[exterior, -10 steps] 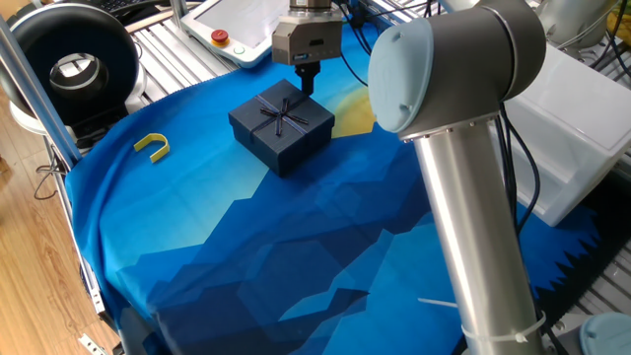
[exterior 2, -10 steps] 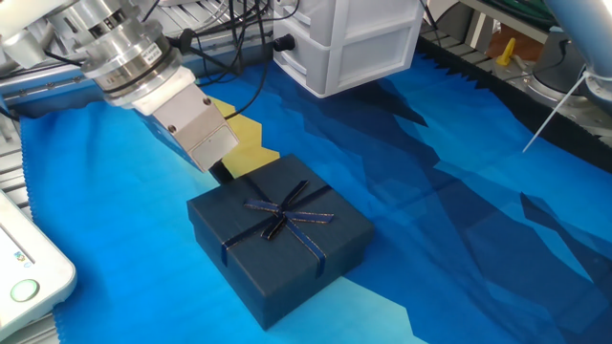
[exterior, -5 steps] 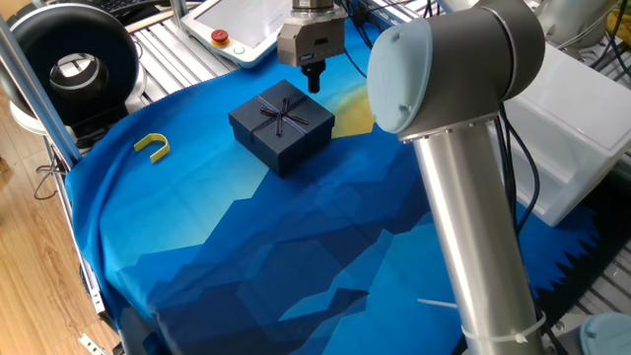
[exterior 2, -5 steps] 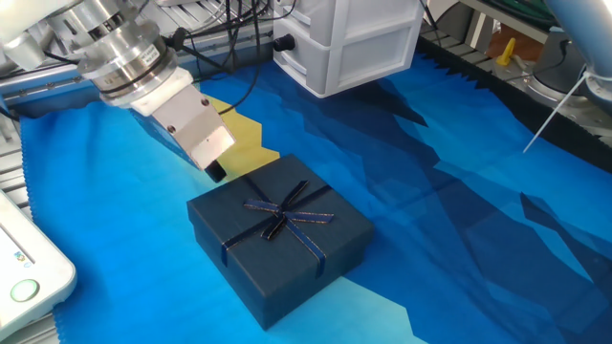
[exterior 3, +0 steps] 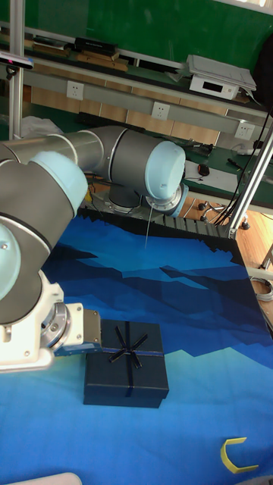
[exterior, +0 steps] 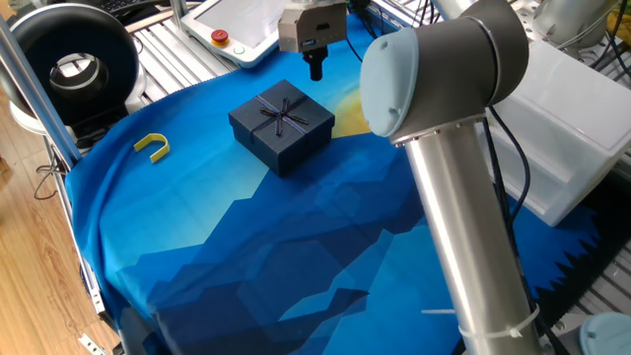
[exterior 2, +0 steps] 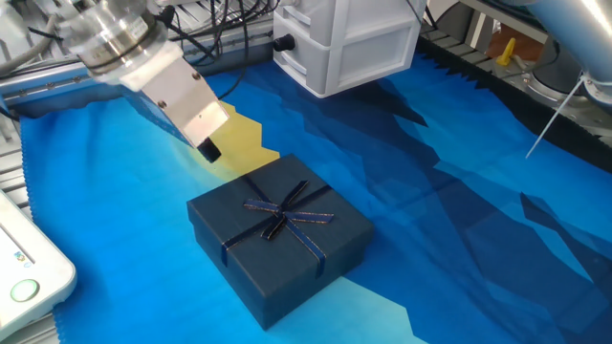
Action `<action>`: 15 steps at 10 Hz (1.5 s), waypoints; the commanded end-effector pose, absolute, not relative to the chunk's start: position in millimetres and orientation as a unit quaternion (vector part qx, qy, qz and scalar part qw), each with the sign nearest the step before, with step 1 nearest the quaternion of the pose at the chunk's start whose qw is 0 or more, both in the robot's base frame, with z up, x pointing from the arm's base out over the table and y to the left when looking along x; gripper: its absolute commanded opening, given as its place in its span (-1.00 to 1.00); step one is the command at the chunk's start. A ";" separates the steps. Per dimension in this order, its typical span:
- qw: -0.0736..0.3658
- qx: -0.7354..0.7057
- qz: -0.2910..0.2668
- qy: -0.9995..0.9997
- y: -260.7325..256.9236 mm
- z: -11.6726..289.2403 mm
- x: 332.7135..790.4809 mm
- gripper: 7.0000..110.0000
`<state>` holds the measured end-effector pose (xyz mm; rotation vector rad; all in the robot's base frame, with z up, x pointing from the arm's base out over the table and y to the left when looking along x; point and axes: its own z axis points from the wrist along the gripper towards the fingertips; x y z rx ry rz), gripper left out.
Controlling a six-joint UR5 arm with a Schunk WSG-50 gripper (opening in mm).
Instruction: Slide the outer casing onto the gift box
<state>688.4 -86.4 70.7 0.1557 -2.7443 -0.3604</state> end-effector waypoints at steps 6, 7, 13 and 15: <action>0.021 0.093 -0.022 -0.995 -65.2 131.4 820.3 -1.00; 0.020 0.091 -0.035 -0.995 -49.9 143.4 821.8 -1.00; 0.055 0.087 -0.054 -0.993 -21.8 80.0 778.0 -1.00; 0.071 0.061 0.009 -0.996 -40.7 77.9 741.6 -1.00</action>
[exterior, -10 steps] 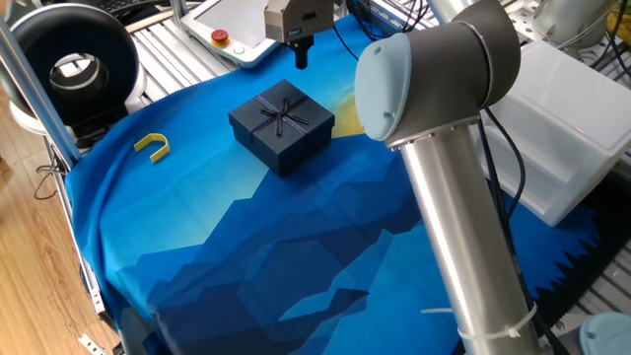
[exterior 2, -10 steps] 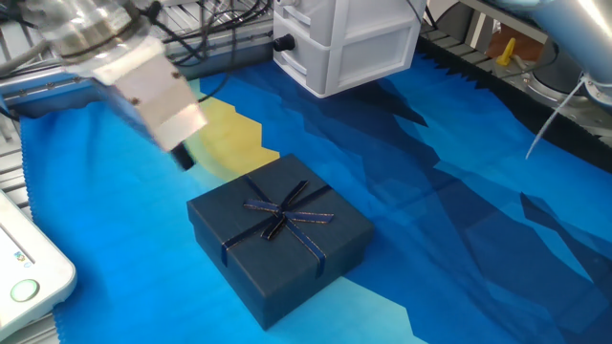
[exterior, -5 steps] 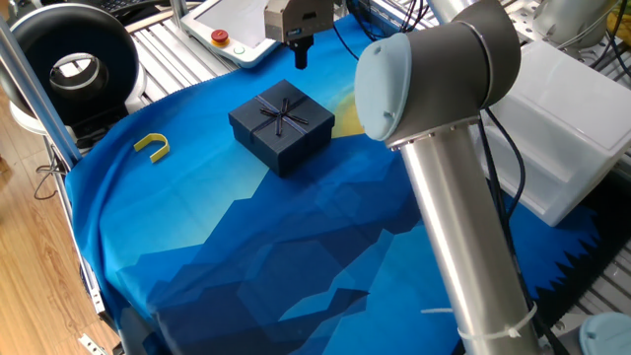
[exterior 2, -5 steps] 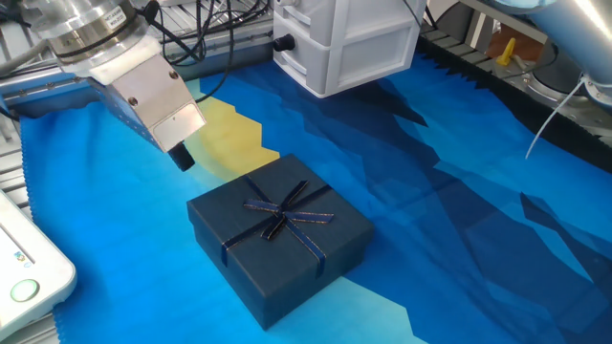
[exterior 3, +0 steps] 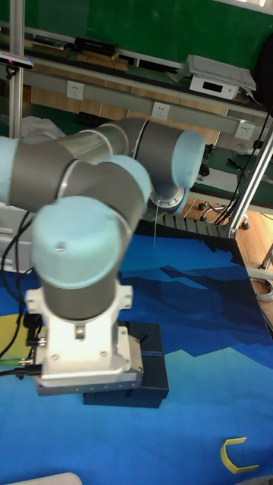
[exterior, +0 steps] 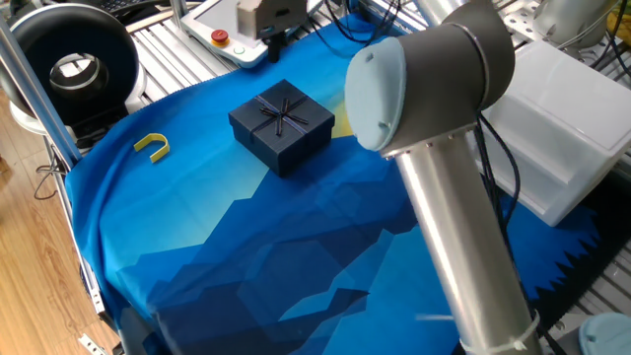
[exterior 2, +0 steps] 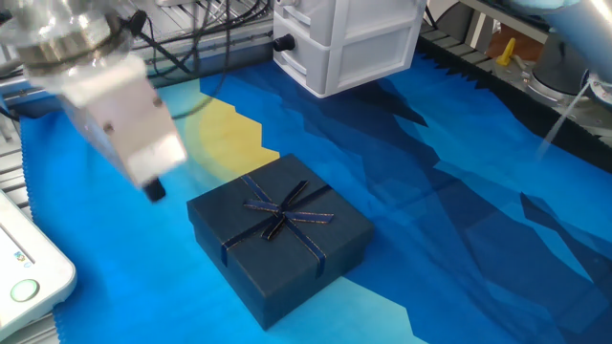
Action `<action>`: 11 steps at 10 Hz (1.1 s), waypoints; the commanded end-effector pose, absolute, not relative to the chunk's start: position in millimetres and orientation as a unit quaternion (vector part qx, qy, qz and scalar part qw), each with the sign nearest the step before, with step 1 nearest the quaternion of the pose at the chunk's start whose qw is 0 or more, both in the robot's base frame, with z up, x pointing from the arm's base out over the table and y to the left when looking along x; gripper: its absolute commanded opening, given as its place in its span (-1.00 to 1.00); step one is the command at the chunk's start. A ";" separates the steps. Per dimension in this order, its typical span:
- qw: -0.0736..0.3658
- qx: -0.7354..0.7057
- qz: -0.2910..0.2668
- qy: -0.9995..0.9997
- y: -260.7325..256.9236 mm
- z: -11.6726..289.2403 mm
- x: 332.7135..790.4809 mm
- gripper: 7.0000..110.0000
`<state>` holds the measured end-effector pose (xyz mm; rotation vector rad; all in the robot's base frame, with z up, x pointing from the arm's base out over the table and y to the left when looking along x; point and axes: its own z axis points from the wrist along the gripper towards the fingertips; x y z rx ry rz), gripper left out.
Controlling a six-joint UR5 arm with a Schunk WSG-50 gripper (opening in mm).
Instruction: Slide the outer casing onto the gift box
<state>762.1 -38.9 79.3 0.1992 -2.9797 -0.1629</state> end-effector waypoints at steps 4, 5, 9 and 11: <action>0.068 0.053 -0.004 -0.996 -51.0 114.5 731.5 -1.00; 0.052 0.053 -0.026 -0.997 -46.3 125.0 742.5 -1.00; 0.016 0.050 -0.066 -0.996 -25.2 157.7 777.3 -1.00; -0.004 0.053 -0.079 -0.995 -10.8 157.9 794.0 -1.00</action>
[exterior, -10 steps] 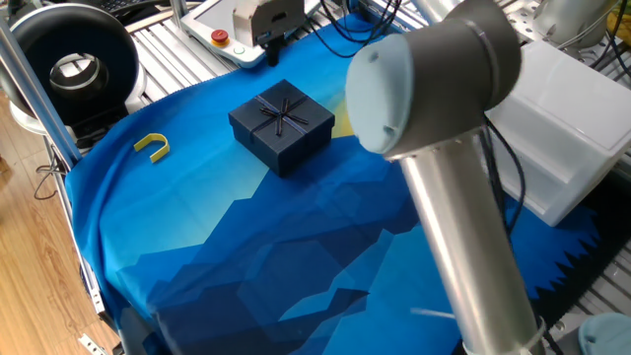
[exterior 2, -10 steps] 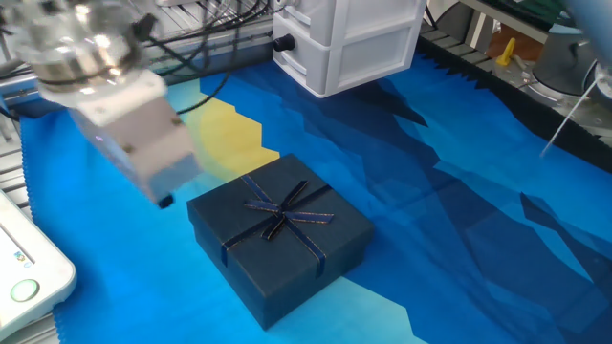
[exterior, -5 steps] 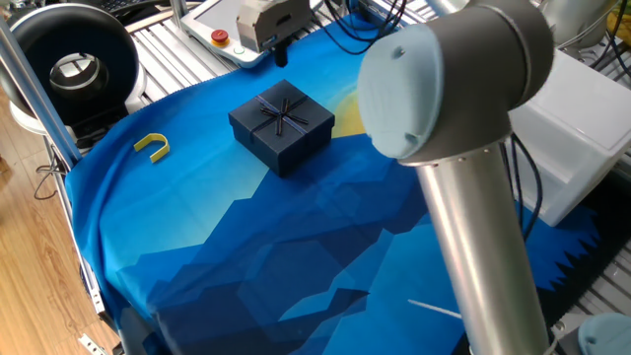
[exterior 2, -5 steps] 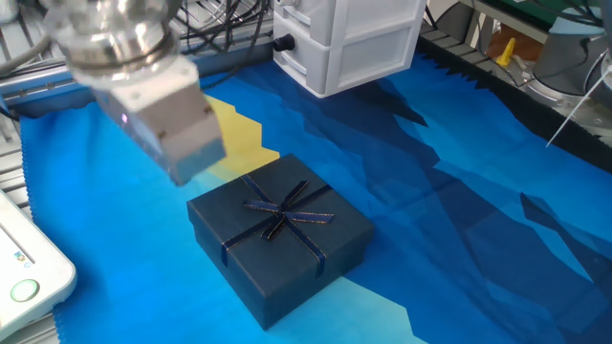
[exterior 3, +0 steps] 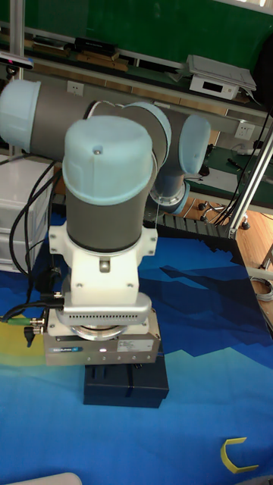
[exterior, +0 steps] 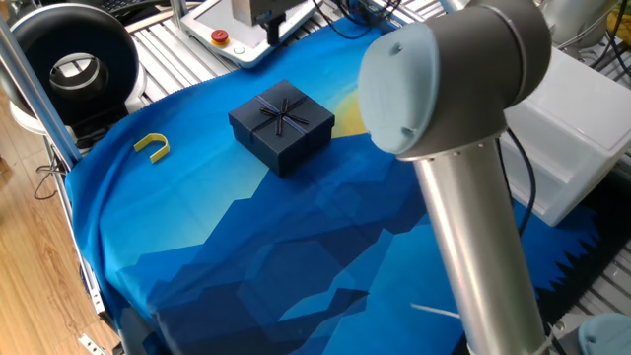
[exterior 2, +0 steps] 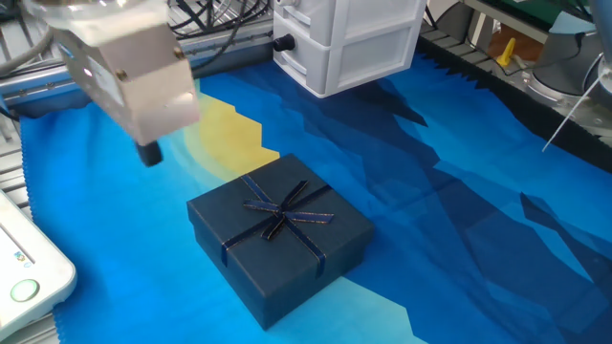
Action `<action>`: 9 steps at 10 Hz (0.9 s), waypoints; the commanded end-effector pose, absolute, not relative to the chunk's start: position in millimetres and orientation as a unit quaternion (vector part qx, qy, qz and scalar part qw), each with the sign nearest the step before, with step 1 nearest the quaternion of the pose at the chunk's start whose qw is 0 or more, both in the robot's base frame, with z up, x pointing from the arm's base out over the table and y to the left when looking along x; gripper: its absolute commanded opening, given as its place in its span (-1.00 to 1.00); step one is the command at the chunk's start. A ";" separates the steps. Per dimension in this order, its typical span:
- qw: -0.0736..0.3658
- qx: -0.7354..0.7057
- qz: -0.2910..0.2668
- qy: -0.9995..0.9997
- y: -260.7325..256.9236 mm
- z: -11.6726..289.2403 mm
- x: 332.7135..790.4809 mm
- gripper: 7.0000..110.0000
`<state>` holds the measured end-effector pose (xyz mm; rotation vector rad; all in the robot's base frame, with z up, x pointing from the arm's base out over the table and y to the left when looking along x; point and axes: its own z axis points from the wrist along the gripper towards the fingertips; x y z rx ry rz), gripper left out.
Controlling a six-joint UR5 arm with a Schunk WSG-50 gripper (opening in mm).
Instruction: Slide the outer casing onto the gift box
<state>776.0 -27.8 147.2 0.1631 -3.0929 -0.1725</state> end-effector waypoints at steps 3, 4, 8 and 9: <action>-0.003 0.049 -0.079 -0.996 3.9 145.3 802.7 -1.00; -0.002 0.048 -0.072 -0.996 8.6 138.7 802.9 -1.00; 0.003 0.036 -0.054 -0.998 16.2 126.9 797.9 -1.00; 0.008 0.035 -0.054 -0.998 17.0 128.0 794.5 -1.00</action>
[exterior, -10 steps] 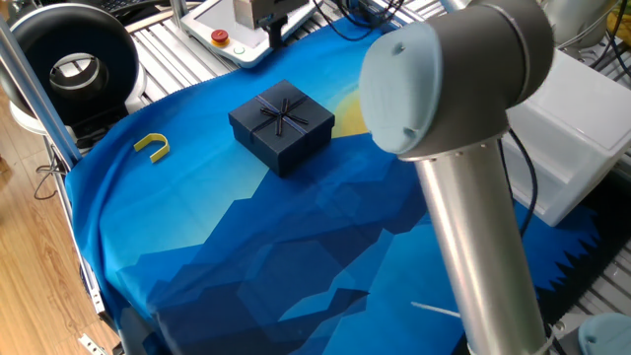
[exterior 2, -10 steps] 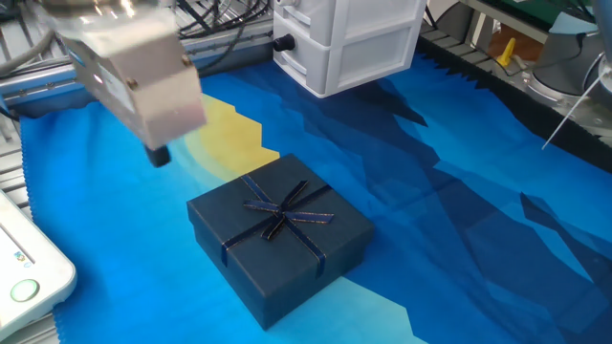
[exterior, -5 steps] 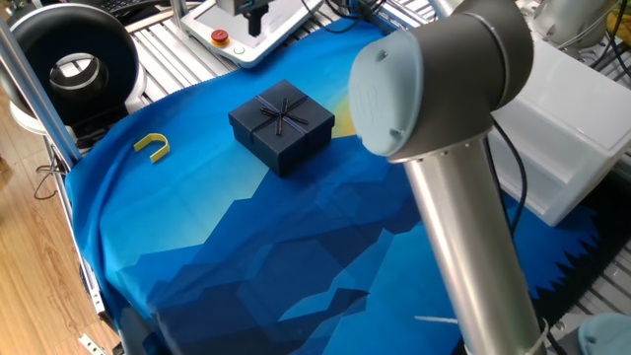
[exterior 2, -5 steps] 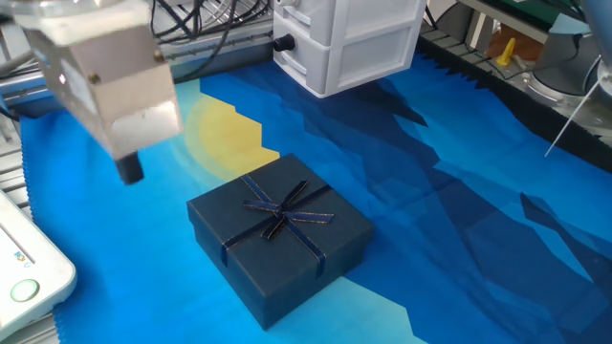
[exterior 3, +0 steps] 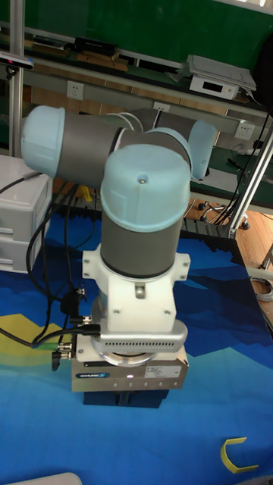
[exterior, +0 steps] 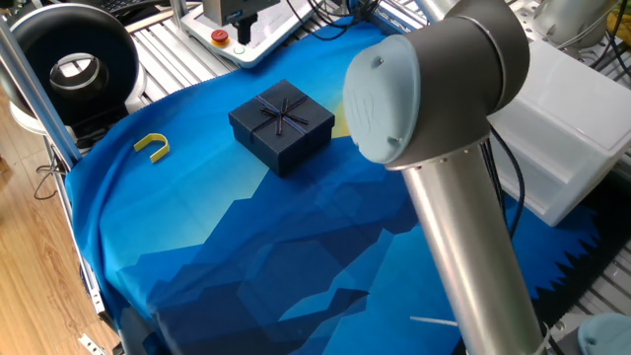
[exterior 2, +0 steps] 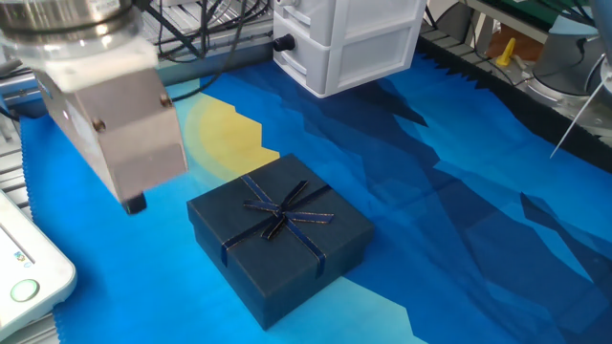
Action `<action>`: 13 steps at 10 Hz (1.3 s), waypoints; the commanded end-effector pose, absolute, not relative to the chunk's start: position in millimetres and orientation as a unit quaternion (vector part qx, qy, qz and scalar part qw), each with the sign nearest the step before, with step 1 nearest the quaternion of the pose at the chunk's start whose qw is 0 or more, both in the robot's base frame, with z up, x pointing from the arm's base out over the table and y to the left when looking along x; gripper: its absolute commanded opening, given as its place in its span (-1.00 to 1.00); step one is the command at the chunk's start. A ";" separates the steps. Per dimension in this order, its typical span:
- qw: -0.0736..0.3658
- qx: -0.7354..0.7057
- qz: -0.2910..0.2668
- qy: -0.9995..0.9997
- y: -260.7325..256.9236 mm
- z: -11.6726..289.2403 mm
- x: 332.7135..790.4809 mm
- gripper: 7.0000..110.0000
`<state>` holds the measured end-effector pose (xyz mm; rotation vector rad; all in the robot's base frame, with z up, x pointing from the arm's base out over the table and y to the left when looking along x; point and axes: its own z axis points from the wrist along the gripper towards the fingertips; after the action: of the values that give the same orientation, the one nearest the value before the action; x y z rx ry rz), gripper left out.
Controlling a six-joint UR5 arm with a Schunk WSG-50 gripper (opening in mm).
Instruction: Slide the outer casing onto the gift box
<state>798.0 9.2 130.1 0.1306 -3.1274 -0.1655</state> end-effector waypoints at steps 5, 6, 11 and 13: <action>0.019 0.051 -0.001 -0.999 -6.3 133.7 779.9 -1.00; 0.016 0.056 -0.007 -0.998 -9.8 133.3 777.8 -1.00; 0.000 0.049 -0.004 -0.999 -17.5 143.3 756.3 -1.00; 0.006 0.037 -0.038 -0.999 1.3 143.7 751.3 -1.00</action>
<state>759.5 -11.4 139.9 0.1469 -3.1272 -0.0327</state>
